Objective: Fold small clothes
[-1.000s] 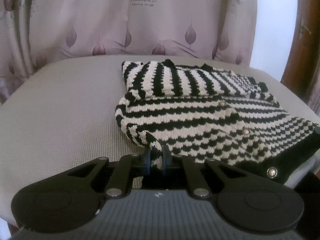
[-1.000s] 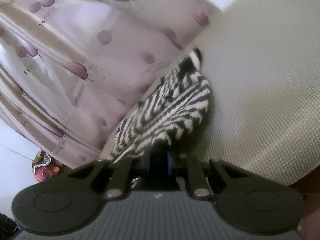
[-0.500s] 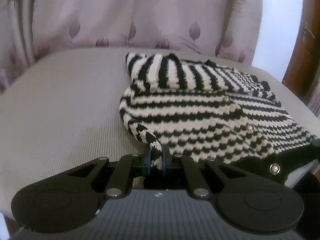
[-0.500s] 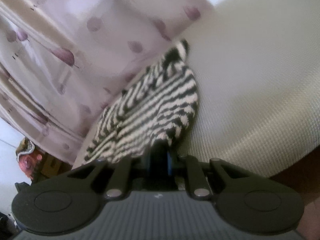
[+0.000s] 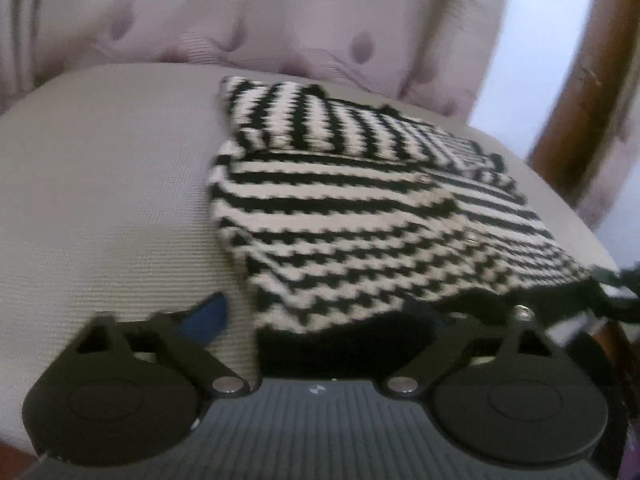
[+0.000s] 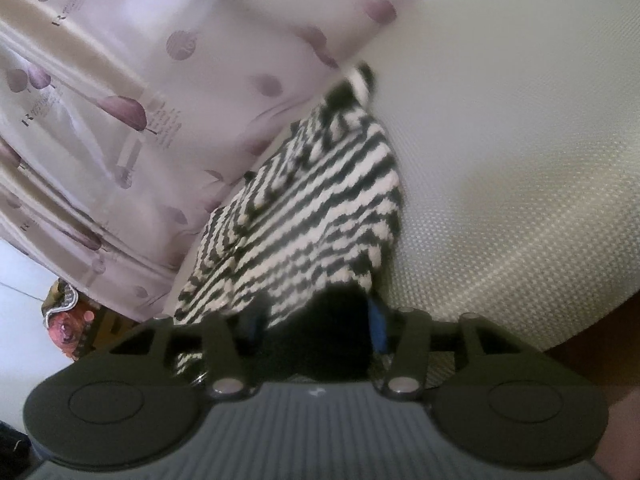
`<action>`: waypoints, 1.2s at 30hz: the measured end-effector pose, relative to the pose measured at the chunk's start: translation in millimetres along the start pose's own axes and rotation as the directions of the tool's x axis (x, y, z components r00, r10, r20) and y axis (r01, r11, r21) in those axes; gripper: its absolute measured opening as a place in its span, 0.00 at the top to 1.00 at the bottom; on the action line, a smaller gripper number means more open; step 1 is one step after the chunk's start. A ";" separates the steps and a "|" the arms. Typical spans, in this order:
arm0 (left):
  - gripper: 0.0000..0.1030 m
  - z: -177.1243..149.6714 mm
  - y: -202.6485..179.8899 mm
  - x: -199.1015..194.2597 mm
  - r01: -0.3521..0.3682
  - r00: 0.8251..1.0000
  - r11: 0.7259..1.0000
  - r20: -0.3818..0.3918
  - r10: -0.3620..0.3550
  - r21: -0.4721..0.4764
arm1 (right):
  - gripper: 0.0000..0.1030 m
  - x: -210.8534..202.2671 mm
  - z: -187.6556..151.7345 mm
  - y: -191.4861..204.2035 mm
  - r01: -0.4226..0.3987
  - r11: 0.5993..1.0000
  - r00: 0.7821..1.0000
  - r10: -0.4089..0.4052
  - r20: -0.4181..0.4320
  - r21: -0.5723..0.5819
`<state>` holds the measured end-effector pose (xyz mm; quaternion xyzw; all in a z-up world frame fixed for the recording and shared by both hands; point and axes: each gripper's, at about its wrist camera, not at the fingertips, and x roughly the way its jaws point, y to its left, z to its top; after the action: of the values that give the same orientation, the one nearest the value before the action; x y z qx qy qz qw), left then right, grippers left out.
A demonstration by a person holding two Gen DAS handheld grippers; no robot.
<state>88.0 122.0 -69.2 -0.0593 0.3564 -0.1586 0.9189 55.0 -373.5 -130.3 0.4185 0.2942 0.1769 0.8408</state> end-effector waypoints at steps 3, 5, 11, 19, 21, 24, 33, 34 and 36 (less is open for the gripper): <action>0.63 1.9 -7.9 3.7 -0.022 1.000 0.999 -0.003 0.022 0.033 | 0.54 4.6 0.4 0.7 -0.004 1.000 1.000 0.004 0.001 0.010; 0.82 3.4 -0.9 5.0 0.002 1.000 1.000 -0.006 -0.003 -0.010 | 0.80 9.6 0.4 2.2 0.023 1.000 1.000 -0.023 -0.011 -0.010; 0.88 1.4 10.8 -4.5 0.052 0.998 0.995 0.045 -0.048 -0.083 | 0.85 -0.4 -0.1 -2.6 -0.004 1.000 1.000 0.004 0.031 0.012; 0.92 12.7 12.8 -12.6 0.056 0.993 0.991 0.112 -0.043 -0.117 | 0.85 -4.6 13.8 16.6 -0.057 0.998 0.997 0.057 0.050 -0.006; 0.92 16.6 12.5 -16.0 0.060 0.990 0.990 0.138 -0.042 -0.127 | 0.85 -2.7 16.3 16.1 -0.078 0.997 0.996 0.077 0.052 0.016; 0.92 21.6 12.1 -20.9 0.062 0.985 0.989 0.166 -0.039 -0.133 | 0.85 -2.9 20.8 15.4 -0.103 0.994 0.993 0.100 0.066 0.042; 0.92 42.2 11.4 -30.1 0.074 0.970 0.984 0.241 -0.033 -0.161 | 0.85 -2.5 50.1 25.2 -0.159 0.986 0.982 0.153 0.115 0.049; 0.92 46.2 10.4 -30.6 0.077 0.967 0.984 0.251 -0.035 -0.160 | 0.85 -2.1 54.2 26.4 -0.164 0.985 0.980 0.157 0.120 0.048; 0.92 53.0 9.3 -31.9 0.081 0.962 0.984 0.271 -0.035 -0.159 | 0.85 -0.1 62.7 28.5 -0.173 0.984 0.978 0.166 0.129 0.047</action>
<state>103.9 141.2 -11.8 -0.1680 0.2397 -0.1453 0.9451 93.8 -394.4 -77.4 0.4766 0.2094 0.2127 0.8269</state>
